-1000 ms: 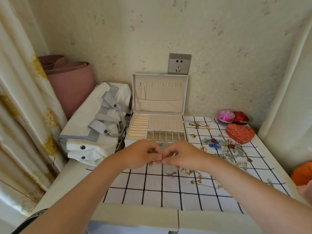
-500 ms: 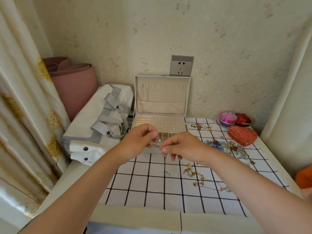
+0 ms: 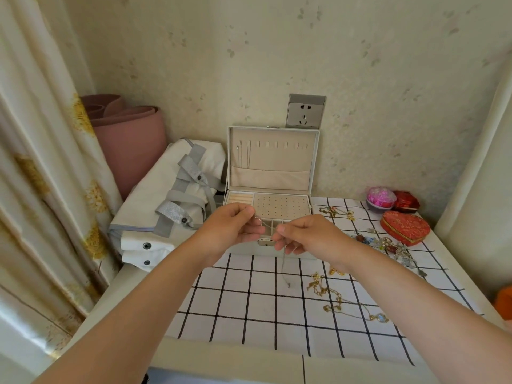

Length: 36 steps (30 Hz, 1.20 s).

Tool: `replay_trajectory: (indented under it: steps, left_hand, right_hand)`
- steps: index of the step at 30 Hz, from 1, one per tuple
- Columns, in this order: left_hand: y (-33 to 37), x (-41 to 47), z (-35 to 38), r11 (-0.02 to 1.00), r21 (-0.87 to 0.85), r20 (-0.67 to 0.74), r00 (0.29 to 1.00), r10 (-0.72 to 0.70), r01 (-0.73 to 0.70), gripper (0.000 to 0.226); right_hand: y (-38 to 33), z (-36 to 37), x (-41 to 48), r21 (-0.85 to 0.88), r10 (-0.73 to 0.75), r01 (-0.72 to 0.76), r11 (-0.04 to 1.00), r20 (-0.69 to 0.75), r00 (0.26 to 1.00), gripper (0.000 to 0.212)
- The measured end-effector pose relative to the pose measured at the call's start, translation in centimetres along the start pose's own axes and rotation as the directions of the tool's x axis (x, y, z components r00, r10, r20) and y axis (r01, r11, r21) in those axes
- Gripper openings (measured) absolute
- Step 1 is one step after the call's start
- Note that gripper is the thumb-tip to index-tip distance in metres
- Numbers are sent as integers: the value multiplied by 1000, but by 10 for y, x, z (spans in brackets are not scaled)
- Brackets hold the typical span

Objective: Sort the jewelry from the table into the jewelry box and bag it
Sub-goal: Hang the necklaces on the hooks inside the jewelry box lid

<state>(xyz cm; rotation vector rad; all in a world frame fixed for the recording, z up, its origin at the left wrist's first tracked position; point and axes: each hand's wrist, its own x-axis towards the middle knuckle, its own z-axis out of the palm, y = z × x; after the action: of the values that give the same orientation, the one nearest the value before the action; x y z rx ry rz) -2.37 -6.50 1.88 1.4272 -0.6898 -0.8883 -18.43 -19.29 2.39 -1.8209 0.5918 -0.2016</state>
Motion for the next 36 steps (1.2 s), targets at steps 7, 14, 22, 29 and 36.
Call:
replay_trajectory:
  steps: [7,14,22,29,36]
  left_hand:
    - [3,-1,0,1000,11,4,1000,19,-19,21]
    - [9,-2,3,999,2,26,999,46,-46,19]
    - [14,-1,-1,990,50,-69,989,135,-131,11]
    - [19,-3,-4,972,99,-85,971,223,-214,12]
    - [15,4,-15,912,271,-98,933,346,-309,7]
  right_hand:
    - [2,2,11,-8,-113,113,994,-155,981,19]
    - [-1,7,13,-136,-203,182,974,-167,965,20]
    - [-11,16,17,-71,-137,135,988,-33,990,20]
    - [-24,25,22,196,-112,135,971,-122,986,17]
    - [-26,24,21,35,-169,175,984,-135,976,16]
